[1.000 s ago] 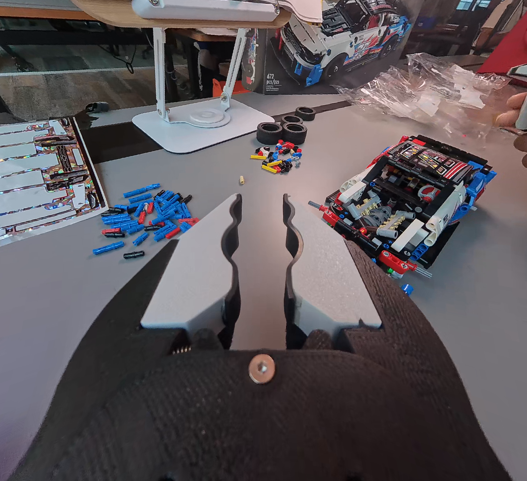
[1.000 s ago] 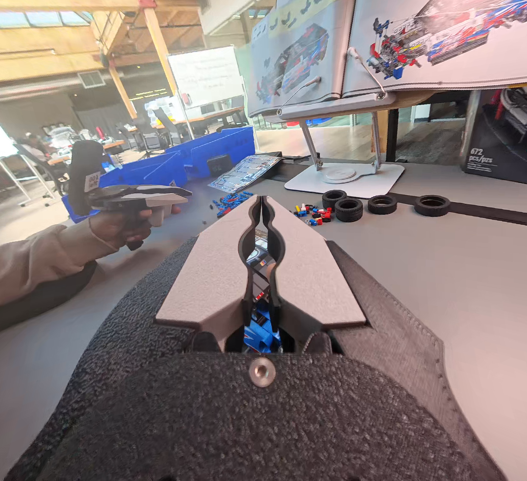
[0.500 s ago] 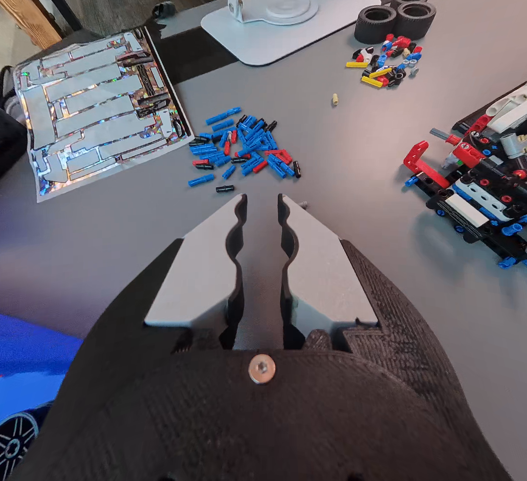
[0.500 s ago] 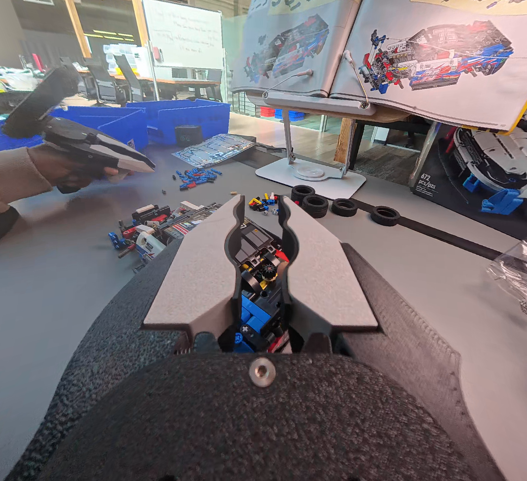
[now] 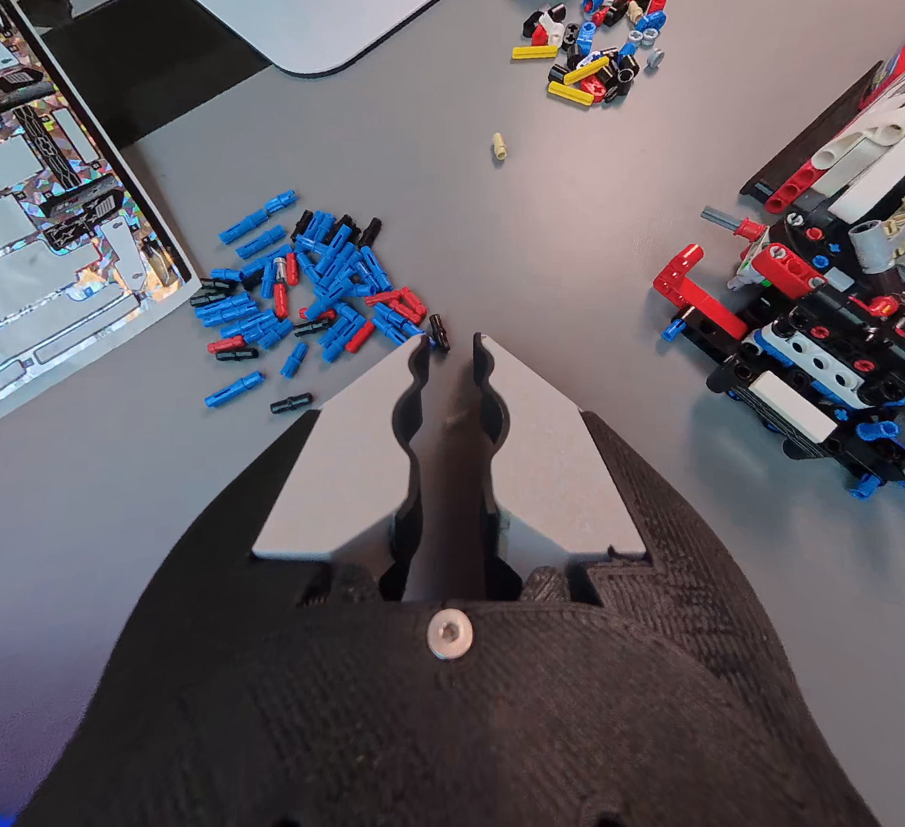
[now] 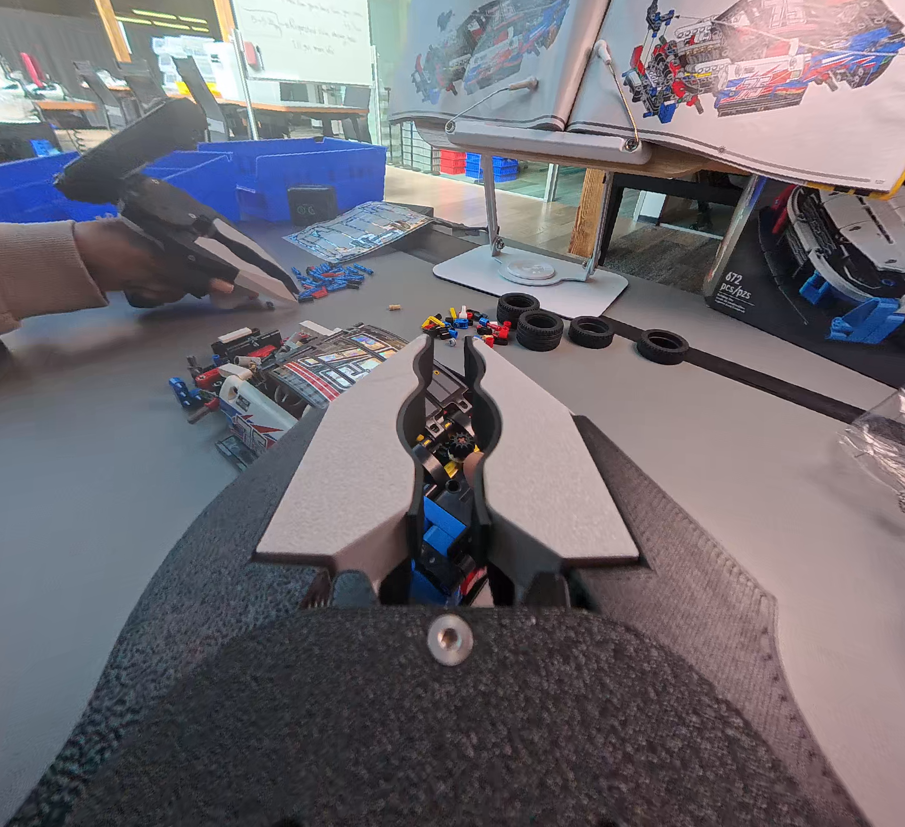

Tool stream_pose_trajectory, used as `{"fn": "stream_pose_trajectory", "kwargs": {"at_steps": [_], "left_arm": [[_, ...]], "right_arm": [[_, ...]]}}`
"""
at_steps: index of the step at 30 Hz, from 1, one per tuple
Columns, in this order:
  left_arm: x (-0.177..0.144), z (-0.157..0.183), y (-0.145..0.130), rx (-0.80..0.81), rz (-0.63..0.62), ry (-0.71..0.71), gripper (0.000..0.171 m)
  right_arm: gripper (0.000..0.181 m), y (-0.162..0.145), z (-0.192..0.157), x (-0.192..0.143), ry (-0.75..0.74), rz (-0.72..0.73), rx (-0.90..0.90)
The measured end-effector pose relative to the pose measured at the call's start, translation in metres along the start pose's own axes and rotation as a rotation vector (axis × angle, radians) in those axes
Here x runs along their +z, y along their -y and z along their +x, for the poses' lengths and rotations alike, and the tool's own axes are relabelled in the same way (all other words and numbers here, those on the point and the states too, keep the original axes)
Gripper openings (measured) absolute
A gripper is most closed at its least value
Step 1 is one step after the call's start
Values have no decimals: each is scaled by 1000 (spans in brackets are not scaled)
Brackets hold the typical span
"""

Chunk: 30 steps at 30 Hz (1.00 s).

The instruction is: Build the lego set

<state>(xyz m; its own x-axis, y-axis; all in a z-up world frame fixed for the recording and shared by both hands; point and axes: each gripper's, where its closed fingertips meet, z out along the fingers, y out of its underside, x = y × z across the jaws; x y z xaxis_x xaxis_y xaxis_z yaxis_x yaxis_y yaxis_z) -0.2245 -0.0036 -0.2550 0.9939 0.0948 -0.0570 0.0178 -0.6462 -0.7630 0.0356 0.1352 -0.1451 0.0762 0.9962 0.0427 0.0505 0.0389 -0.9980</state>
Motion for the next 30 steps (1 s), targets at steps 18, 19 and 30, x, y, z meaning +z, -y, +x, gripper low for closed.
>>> {"fn": "stream_pose_trajectory", "kwargs": {"at_steps": [18, 19, 30], "left_arm": [[5, -10, 0, 194, -51, 146, 2], [5, -10, 0, 214, -45, 158, 1], [-7, -12, 13, 220, 46, 171, 0]], "right_arm": [[7, -3, 1, 0, -4, -18, -41], [7, -3, 1, 0, -5, -18, -42], [5, -7, 3, 1, -21, -29, -53]]}}
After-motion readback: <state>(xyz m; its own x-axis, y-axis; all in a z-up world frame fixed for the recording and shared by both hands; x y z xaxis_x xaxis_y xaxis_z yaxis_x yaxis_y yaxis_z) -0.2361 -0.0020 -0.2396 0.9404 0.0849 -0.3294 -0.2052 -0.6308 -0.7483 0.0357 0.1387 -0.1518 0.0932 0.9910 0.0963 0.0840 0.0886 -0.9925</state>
